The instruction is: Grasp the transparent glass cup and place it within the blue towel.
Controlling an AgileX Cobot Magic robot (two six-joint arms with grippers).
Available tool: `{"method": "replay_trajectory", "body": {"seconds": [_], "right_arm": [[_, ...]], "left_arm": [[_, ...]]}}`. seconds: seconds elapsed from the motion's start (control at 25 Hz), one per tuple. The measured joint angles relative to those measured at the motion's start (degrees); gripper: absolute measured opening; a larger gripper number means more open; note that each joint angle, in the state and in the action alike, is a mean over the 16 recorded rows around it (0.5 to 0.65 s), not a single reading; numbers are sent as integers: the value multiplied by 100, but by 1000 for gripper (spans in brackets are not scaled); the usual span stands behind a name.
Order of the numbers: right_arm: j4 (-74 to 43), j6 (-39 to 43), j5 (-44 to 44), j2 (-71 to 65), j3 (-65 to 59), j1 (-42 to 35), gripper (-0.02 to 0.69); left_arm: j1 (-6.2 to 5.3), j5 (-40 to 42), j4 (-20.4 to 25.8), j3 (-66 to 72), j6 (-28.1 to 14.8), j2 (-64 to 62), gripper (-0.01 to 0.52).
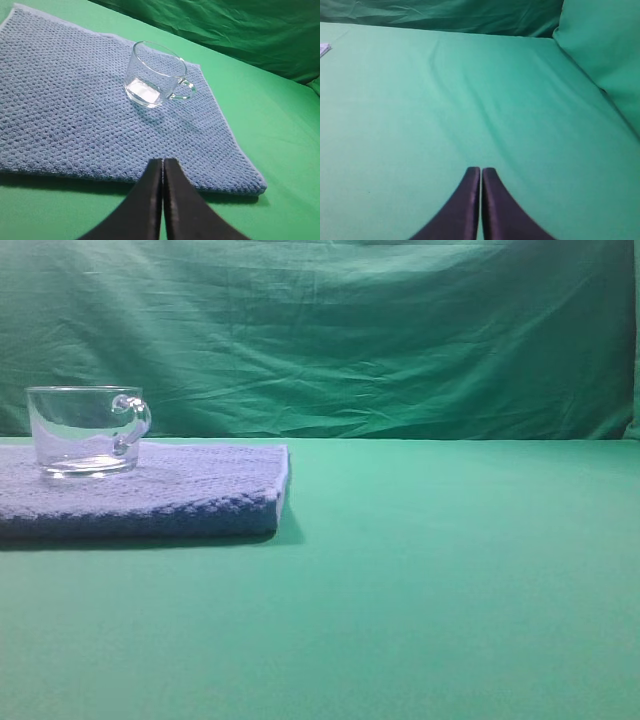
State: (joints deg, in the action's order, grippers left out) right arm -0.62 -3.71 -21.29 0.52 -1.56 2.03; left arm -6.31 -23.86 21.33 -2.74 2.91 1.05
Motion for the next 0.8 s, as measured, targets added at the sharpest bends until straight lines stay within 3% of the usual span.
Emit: {"method": "replay_trajectory", "body": {"seconds": [0.8], "right_arm": [[0,4,-37,0,-1,0,0]], "left_arm": [[0,0,0,0,0,0,0]]}}
